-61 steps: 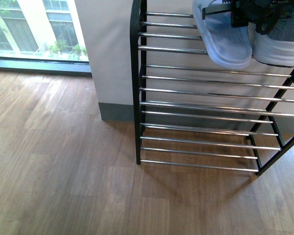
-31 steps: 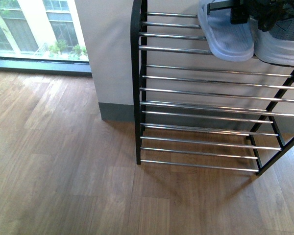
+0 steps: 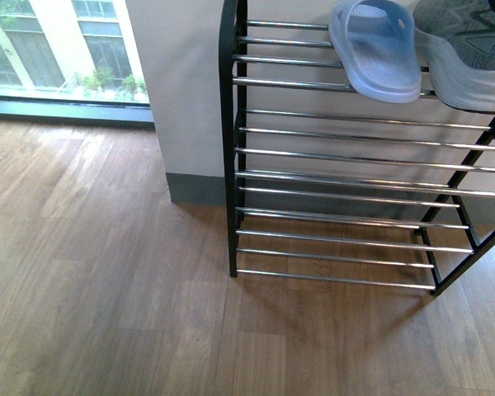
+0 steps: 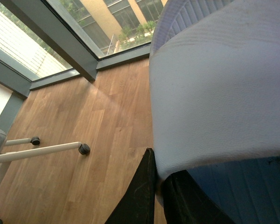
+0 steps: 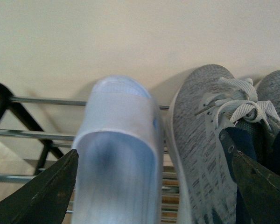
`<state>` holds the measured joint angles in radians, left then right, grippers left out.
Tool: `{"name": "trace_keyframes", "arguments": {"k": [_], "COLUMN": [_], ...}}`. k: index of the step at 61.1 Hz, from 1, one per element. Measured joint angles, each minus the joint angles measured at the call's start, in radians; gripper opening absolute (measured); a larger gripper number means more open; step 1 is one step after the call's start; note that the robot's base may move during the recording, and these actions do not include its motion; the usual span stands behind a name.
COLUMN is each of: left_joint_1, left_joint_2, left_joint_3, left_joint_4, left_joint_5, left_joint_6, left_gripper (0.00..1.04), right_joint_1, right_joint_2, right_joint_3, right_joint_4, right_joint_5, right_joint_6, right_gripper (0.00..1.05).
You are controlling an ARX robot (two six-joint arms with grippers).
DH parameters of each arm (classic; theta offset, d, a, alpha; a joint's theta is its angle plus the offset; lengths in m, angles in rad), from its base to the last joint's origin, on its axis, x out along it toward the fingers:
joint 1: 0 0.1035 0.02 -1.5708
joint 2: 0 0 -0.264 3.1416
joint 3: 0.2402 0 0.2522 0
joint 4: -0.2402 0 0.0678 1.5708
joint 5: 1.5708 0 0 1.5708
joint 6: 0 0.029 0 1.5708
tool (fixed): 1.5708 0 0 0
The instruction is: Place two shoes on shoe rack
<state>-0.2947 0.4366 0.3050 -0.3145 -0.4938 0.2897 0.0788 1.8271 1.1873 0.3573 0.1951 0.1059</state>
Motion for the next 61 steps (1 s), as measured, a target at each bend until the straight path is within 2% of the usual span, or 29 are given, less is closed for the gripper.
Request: {"name": "trace_keyframes", "arguments": {"k": [14,35,46,55,57,61], "left_joint_1": [0.0,0.0,0.0,0.0,0.0,0.0], "left_joint_2": [0.0,0.0,0.0,0.0,0.0,0.0], "left_joint_3": [0.0,0.0,0.0,0.0,0.0,0.0], "left_joint_4": [0.0,0.0,0.0,0.0,0.0,0.0], "left_joint_5": [0.0,0.0,0.0,0.0,0.0,0.0], "left_joint_6": [0.0,0.0,0.0,0.0,0.0,0.0], "left_gripper": [0.02,0.02,0.02,0.02,0.02,0.02], "right_joint_1": [-0.04,-0.24,-0.338,-0.349,-0.35,-0.34], "right_joint_2": [-0.263,-0.561,-0.506,-0.472,-0.501,-0.568], "right_joint_3": [-0.294,-0.733,-0.881,-0.892,-0.885,-0.896], "right_joint_4": [0.297,0.629,0.84,0.866,0.787,0.643], "right_joint_5": [-0.206,-0.399,-0.367,-0.368,-0.415,-0.433], "right_joint_6": [0.033,0.072,0.09,0.088,0.056,-0.011], "right_gripper": [0.95,0.95,0.95,0.95,0.9,0.8]}}
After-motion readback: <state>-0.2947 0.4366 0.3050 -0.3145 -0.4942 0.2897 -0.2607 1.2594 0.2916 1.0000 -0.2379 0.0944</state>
